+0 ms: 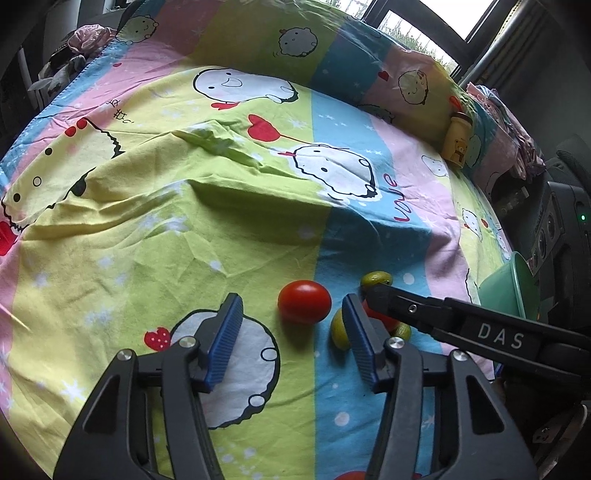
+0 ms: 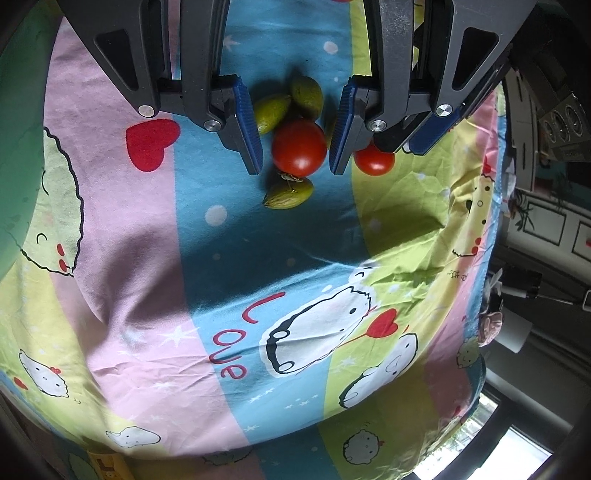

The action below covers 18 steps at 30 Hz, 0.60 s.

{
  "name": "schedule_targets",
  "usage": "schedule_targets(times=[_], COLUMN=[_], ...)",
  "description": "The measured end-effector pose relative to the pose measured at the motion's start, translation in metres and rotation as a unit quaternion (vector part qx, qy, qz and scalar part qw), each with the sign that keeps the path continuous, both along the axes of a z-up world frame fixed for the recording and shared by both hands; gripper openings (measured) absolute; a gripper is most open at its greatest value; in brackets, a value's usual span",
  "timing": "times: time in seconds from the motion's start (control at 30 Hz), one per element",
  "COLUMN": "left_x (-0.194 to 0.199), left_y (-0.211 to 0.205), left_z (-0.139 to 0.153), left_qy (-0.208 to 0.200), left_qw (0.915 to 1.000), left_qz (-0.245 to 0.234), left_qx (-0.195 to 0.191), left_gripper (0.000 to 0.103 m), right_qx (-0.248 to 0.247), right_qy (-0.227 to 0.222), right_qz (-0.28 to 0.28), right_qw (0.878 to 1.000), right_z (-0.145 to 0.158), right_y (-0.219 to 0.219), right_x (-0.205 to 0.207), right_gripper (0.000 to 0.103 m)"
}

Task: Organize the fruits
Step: 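Move the right tool to the red tomato among the small fruits, then close the right tool fingers around the red tomato and lift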

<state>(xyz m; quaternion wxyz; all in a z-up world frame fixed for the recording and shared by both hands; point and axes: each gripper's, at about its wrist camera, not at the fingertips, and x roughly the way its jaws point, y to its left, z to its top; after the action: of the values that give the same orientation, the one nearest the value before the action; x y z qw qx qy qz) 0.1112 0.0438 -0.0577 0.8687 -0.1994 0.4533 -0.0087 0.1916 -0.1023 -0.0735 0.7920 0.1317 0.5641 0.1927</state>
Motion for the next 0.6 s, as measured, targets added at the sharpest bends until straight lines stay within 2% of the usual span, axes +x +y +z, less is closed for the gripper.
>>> schedule_targets(times=[0.1, 0.33, 0.6], left_x=[0.001, 0.011, 0.011], left_y=[-0.004, -0.01, -0.012], left_z=[-0.001, -0.011, -0.012], left_qy=[0.002, 0.018, 0.008], left_qw=[1.0, 0.9998, 0.9998], left_qz=[-0.007, -0.012, -0.02], left_qx=[0.003, 0.004, -0.004], left_gripper=[0.054, 0.052, 0.044], right_qx=[-0.001, 0.01, 0.018], right_qy=[-0.002, 0.003, 0.01], right_qz=[0.002, 0.001, 0.004], right_qw=[1.0, 1.0, 1.0], right_z=[0.0, -0.002, -0.005], right_y=[0.001, 0.0, 0.0], right_x=[0.0, 0.0, 0.0], right_gripper=[0.035, 0.034, 0.034])
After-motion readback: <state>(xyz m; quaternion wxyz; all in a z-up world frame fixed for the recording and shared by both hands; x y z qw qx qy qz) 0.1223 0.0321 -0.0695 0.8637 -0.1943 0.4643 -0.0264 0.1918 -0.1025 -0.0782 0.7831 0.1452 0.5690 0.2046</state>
